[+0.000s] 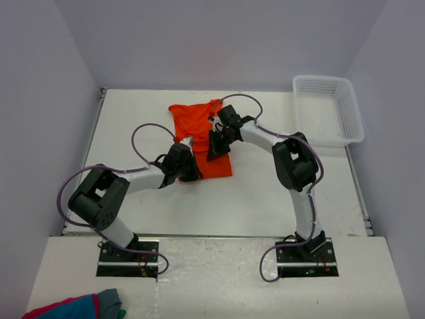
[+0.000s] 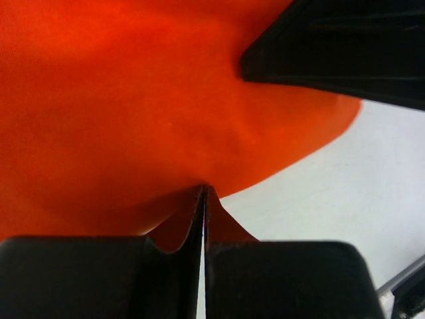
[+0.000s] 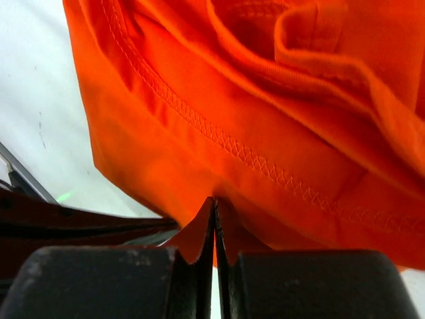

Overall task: Fold and stack the t-shirts
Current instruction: Fold the folded rectangular tshirt in 1/3 of the way

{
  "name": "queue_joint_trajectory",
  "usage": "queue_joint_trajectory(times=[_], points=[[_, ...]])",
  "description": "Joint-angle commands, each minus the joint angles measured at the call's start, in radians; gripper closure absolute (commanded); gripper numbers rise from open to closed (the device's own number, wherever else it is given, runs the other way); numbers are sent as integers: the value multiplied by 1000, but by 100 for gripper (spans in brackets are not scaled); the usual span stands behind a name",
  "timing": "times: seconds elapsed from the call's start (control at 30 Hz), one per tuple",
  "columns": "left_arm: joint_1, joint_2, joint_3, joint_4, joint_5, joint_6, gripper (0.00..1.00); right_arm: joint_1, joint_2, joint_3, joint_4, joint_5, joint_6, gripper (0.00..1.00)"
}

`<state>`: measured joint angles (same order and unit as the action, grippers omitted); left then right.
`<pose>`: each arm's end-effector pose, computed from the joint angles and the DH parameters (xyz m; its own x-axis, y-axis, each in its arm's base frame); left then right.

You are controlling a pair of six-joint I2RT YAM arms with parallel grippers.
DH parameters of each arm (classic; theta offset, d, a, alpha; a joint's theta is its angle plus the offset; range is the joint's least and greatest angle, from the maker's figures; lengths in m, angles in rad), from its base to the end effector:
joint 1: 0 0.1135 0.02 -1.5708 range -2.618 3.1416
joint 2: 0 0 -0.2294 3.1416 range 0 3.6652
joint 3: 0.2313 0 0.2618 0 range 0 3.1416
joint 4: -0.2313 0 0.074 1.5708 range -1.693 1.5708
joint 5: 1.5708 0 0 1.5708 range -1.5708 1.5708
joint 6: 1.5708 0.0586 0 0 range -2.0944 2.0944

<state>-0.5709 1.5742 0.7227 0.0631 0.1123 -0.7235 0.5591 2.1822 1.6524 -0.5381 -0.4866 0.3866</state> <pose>0.2716 -0.1823 0.0970 -0.8468 -0.2380 -0.4758 0.0572 0.8484 -0.5263 0.3776 0.2686 0.1141 -0.9368 -0.1930 -0.2919 -0.3311 0.7585 0.5612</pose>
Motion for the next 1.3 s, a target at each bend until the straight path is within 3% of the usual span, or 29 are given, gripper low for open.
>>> queue_joint_trajectory(times=[0.0, 0.2, 0.53, 0.97, 1.07, 1.27], points=[[-4, 59, 9, 72, -17, -17, 100, -2, 16, 78, -6, -14, 11, 100], [-4, 132, 6, 76, -25, -37, 100, -7, 95, 179, -40, 2, 20, 100], [-6, 64, -63, 67, -17, -44, 100, -31, 215, 381, -127, 34, 64, 100], [-20, -48, -155, 43, -3, -47, 100, -143, 430, 836, -175, 17, 3, 100], [-24, -59, -154, 41, -2, -30, 100, -176, 363, 836, -100, -4, -64, 100], [-67, -149, -91, -43, -108, 16, 100, -177, -48, 509, -65, 31, -127, 100]])
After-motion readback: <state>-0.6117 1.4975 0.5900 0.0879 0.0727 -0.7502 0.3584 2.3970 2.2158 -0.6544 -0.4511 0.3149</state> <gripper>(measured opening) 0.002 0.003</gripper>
